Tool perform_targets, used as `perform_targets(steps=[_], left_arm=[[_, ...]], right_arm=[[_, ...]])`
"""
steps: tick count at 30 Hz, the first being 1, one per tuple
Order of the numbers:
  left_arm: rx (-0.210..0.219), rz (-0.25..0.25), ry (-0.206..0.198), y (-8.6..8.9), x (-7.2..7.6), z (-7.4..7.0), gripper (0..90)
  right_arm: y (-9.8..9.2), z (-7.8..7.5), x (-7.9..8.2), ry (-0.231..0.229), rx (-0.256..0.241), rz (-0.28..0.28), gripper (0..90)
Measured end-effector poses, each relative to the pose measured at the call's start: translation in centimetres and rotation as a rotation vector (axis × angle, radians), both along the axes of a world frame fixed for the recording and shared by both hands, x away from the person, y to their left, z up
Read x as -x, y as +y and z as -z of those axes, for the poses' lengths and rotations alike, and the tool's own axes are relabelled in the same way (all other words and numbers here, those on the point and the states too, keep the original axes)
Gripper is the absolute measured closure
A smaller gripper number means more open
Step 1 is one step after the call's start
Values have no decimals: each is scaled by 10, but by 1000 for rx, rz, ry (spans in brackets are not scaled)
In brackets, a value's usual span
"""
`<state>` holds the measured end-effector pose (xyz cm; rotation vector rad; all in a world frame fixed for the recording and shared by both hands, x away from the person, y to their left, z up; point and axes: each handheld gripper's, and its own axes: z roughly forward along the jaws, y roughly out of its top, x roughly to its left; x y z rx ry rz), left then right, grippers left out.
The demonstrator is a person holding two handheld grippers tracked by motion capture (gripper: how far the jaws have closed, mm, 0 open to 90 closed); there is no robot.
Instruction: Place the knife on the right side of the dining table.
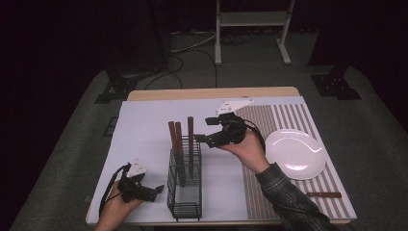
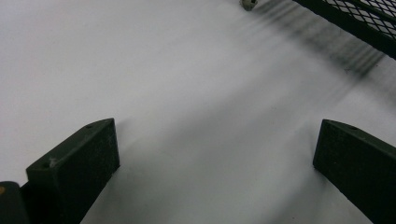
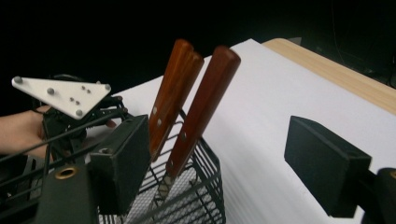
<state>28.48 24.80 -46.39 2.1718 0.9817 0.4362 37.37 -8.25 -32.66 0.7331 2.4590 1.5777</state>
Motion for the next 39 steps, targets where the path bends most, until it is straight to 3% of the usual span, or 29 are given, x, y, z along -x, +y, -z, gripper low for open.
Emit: perform_targets(steps=[16,28,34,39], left_arm=[[-2,2,1,0,0,0,0],[-2,2,2,0,0,0,0],[-3,2,1,0,0,0,0],[-1,2,3,0,0,0,0]], right_arm=[[21,-5,-16,-1,-41,-9,279],[32,-8,-26,-4,-52,-19,479],[33,-5,-27,8,-53,-36,673],[29,-6,-24,18,-68,-36,689]])
